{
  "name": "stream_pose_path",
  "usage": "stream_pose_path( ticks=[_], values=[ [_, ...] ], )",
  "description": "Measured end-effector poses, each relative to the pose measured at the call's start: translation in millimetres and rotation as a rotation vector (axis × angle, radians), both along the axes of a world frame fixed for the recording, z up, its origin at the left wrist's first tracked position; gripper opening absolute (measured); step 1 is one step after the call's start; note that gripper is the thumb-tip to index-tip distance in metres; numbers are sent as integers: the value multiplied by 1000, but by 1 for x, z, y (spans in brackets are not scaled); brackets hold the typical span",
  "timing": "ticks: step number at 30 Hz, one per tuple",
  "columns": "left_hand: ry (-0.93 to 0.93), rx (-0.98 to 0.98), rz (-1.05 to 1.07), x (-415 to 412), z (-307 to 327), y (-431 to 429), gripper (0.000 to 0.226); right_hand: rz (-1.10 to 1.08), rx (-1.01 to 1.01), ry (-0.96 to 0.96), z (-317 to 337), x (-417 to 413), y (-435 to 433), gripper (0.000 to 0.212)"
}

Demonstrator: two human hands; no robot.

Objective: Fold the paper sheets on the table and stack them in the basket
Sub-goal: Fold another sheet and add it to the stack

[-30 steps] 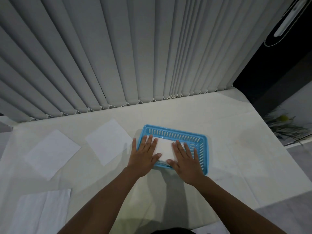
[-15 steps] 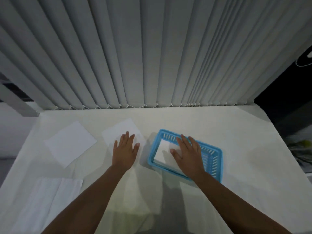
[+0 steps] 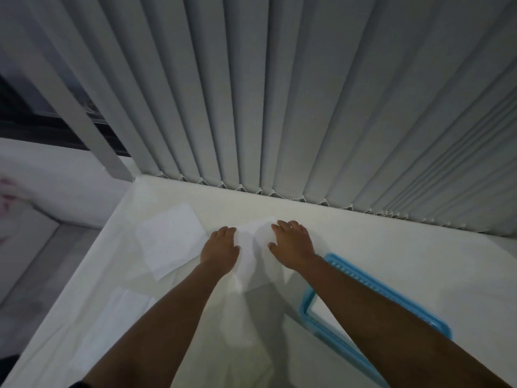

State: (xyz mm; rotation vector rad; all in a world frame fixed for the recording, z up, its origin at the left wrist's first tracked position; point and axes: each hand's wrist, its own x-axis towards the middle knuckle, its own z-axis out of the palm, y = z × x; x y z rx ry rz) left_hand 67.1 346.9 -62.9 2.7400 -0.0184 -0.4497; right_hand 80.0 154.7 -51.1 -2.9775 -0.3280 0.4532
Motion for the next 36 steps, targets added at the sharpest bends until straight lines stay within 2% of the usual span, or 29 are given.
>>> stream_pose_path(
  ticks=[4,8,11,15,18,20,24,28,32,36],
  values=[
    [32,-54,5,14,-11,1,50,15,-19,64,-13,24,14,45],
    [22,-37,38,22,-21,-1,50,-5,3,125,-23,36,19,48],
    [8,-35,66,28,-25,-2,54,-18,-6,99,-27,43,19,52],
    [63,-150,104,36,-25,-2,57,-24,-41,86,-30,54,18,56],
    [72,-205,125,36,-25,1,62,-33,15,72,-30,56,17,55],
    [55,-211,84,35,-24,2,57,-43,94,49,-29,55,17,49],
    [-8,-220,-4,24,-20,6,36,-3,164,-36,-15,48,11,20],
    [-39,-279,-37,5,-18,13,22,49,151,-25,-2,24,-3,17],
    [11,-252,-143,-17,-15,13,23,109,61,11,0,-6,-17,19],
    [163,-127,-254,-31,-12,15,43,161,-8,128,-3,-27,-25,29]
  ],
)
